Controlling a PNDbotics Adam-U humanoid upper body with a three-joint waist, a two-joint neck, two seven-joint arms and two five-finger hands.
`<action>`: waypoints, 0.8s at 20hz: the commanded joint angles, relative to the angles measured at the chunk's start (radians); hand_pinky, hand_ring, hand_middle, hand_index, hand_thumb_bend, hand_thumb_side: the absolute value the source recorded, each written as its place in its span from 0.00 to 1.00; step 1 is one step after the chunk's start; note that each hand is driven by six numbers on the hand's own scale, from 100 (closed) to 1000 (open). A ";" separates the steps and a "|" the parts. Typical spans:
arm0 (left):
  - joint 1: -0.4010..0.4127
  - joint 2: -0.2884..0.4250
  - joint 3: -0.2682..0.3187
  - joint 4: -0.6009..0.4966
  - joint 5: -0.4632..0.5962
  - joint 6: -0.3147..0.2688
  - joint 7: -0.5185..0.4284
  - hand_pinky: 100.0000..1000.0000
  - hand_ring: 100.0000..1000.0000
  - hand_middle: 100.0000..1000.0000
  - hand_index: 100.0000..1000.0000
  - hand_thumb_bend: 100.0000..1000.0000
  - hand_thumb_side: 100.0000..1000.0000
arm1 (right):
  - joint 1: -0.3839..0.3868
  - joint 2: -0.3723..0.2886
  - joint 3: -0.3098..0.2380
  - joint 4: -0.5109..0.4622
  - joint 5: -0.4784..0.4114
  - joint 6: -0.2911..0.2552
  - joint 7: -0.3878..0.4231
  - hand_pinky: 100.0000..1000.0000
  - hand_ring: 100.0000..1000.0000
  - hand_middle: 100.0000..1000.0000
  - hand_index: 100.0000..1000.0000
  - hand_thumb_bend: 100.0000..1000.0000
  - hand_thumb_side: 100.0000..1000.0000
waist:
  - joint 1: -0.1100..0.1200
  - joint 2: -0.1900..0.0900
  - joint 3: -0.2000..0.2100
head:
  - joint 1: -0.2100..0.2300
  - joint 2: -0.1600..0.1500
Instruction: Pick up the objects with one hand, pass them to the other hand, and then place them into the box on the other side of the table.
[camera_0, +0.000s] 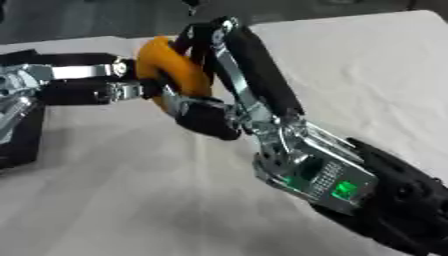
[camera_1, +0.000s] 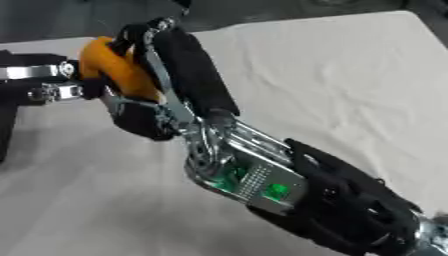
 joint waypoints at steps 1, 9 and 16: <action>-0.015 0.017 0.007 0.004 0.039 0.011 0.022 1.00 0.91 0.64 0.70 0.00 1.00 | -0.010 -0.012 -0.011 -0.021 -0.009 0.034 -0.052 0.49 0.31 0.27 0.18 0.00 0.00 | -0.011 -0.019 -0.001 | -0.003 -0.011; -0.017 0.009 -0.010 0.019 0.099 0.103 0.022 1.00 0.70 0.43 0.46 0.00 0.24 | -0.003 -0.016 -0.011 -0.021 -0.029 0.042 -0.096 0.50 0.33 0.30 0.21 0.00 0.00 | -0.008 -0.016 -0.007 | -0.003 -0.011; -0.023 0.007 -0.013 0.004 0.071 0.125 0.041 1.00 0.55 0.31 0.22 0.00 0.17 | 0.000 -0.018 -0.007 -0.021 -0.041 0.040 -0.122 0.50 0.33 0.31 0.23 0.00 0.00 | -0.007 -0.015 -0.009 | -0.004 -0.013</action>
